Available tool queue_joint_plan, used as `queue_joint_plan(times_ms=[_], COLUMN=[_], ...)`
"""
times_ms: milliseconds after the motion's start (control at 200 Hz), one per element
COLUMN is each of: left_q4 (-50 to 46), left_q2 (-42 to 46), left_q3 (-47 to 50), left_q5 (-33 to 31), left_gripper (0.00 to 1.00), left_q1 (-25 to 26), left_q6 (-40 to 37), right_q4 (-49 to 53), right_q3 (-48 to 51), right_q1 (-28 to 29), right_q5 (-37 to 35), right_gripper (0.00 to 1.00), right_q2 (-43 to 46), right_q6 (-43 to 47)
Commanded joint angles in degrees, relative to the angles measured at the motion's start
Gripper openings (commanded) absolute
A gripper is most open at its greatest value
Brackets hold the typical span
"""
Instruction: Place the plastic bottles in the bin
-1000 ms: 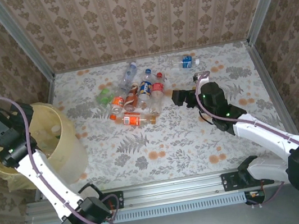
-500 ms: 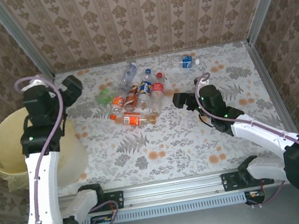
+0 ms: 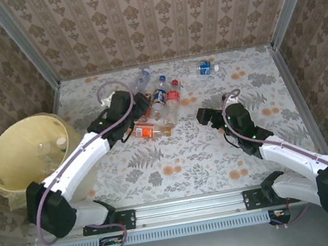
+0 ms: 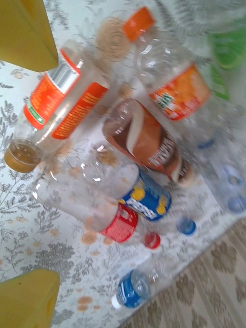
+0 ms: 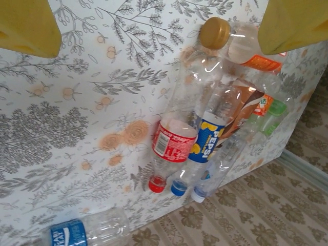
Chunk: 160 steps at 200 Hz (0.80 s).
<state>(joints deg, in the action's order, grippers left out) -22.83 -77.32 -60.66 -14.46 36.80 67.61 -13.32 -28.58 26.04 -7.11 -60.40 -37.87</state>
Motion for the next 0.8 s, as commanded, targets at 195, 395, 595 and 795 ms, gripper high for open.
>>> queue_joint_plan(times_ms=[195, 395, 595, 795], left_q4=[-1.6, -2.1, 1.3, 1.8], left_q2=[-5.7, -11.1, -13.7, -17.1], left_q3=[2.9, 1.4, 2.1, 1.2], left_q5=[0.9, 1.1, 2.6, 2.2], left_gripper=[1.0, 1.0, 0.87, 0.87], left_q1=[2.0, 1.6, 1.6, 1.5], left_q6=[15.4, 17.1, 18.3, 19.3], right_q4=[2.0, 4.5, 6.0, 6.2], right_q3=[0.7, 0.2, 0.3, -0.1], right_q1=[-0.8, -0.9, -1.3, -1.7], right_q5=[-1.1, -0.6, -0.7, -0.9], right_gripper=[1.0, 1.0, 1.0, 1.0], right_q2=[2.1, 3.0, 4.2, 4.3], right_q6=[-2.3, -2.2, -2.1, -2.0])
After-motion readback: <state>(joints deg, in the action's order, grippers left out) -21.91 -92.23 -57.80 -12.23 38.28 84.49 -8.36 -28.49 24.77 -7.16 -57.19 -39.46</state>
